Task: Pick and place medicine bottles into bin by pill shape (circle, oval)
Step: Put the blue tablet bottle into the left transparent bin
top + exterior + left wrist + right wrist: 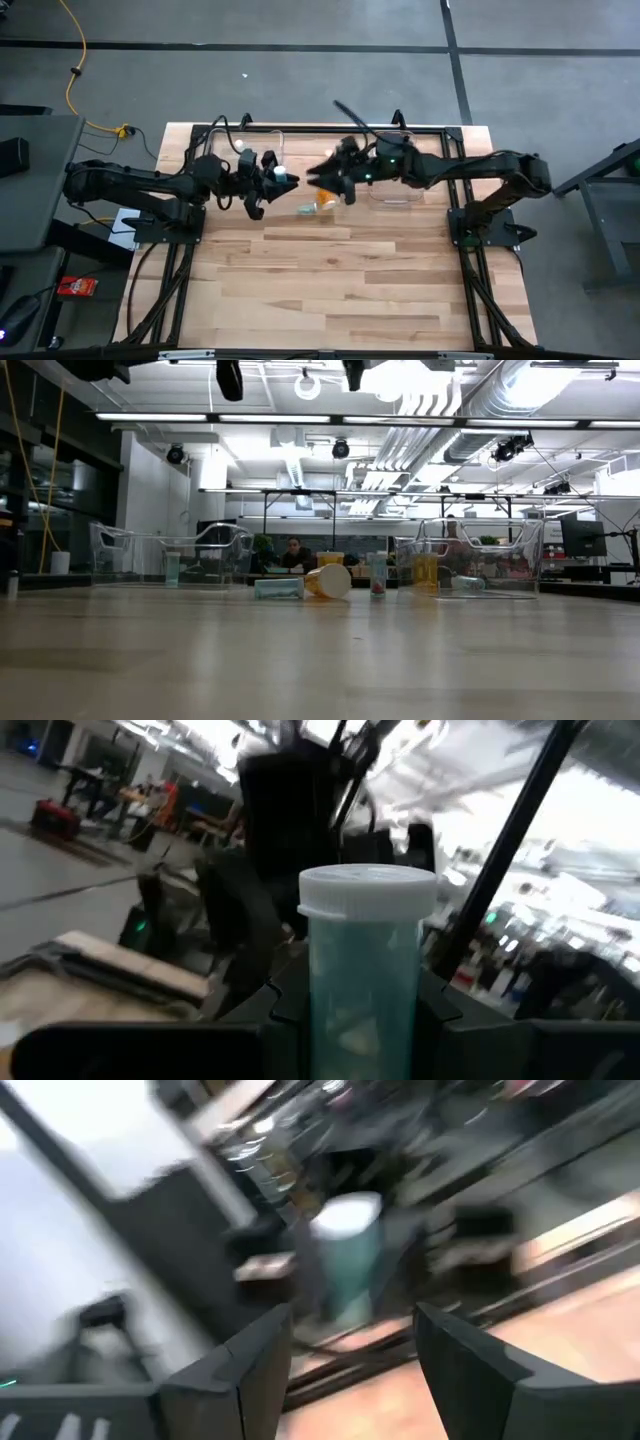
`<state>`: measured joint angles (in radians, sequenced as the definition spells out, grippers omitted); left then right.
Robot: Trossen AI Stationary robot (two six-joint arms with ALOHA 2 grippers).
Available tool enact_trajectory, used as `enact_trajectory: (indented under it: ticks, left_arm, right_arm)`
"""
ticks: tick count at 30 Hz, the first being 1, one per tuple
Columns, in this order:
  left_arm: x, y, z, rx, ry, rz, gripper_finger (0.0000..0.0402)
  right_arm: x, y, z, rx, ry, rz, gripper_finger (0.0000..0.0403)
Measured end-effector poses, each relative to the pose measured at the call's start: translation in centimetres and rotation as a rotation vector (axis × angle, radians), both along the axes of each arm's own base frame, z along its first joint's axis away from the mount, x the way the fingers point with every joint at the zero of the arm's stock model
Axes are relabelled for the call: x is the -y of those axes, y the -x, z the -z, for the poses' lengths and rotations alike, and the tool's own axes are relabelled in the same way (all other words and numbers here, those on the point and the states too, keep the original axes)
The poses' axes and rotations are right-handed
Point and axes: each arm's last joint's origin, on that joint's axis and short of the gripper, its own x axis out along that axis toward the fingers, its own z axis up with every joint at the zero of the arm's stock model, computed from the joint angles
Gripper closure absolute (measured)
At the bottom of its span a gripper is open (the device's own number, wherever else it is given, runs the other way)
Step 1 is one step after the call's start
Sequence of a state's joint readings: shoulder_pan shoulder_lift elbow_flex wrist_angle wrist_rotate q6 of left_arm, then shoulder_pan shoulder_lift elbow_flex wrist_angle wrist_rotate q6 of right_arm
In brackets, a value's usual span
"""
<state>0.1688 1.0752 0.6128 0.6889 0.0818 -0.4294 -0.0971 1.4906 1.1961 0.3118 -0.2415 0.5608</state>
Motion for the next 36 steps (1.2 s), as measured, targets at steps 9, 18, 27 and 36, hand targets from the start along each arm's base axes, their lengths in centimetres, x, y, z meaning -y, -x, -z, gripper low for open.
enact_trajectory:
  ticks: [9,18,27,36]
  left_arm:
    - [1.0,-2.2,1.3,-0.062,-0.077,-0.104,0.0328]
    - [0.7,-4.7,1.7,-0.103,-0.077,-0.105,0.0328]
    - [0.7,-5.0,1.8,-0.117,-0.109,-0.111,0.0328]
    - [0.7,-5.0,1.8,-0.117,-0.110,-0.110,0.0328]
  right_arm:
    - [-0.7,-0.3,0.4,-0.013,0.140,0.166,0.0202]
    - [-2.0,-1.0,0.9,0.007,0.198,0.110,0.0202]
    - [-2.0,-1.0,0.9,0.013,0.198,0.109,0.0202]
    - [-2.0,-1.1,0.9,0.010,0.179,0.110,0.0202]
